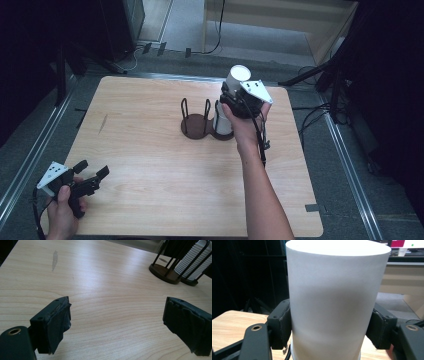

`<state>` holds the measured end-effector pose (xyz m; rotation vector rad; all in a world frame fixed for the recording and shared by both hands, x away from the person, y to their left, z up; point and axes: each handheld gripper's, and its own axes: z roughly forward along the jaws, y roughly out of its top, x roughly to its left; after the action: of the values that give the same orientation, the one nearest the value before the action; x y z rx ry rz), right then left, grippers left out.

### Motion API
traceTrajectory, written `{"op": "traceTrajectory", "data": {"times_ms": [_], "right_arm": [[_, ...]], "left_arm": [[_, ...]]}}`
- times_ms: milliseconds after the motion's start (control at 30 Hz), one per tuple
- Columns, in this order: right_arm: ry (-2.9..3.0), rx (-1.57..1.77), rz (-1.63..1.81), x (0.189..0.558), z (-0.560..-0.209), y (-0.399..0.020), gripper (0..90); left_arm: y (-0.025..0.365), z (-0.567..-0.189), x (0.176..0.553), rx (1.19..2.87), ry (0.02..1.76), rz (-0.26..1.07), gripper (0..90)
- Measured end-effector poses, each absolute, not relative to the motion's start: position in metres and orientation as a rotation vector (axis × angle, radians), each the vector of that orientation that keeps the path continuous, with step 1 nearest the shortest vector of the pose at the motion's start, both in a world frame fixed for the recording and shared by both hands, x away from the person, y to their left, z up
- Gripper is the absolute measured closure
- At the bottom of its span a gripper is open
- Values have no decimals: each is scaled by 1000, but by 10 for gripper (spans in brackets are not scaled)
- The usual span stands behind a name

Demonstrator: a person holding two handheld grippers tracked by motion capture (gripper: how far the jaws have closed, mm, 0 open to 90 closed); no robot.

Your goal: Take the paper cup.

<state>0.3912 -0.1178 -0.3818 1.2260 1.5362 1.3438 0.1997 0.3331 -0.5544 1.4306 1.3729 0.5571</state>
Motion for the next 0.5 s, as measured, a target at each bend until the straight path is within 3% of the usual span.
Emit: {"op": "traceTrajectory", "data": {"times_ms": [500], "right_arm": [[1509, 1224, 1386, 370, -358, -135, 316]], "left_arm": [[333, -554, 199, 1424, 1374, 569, 84]]}}
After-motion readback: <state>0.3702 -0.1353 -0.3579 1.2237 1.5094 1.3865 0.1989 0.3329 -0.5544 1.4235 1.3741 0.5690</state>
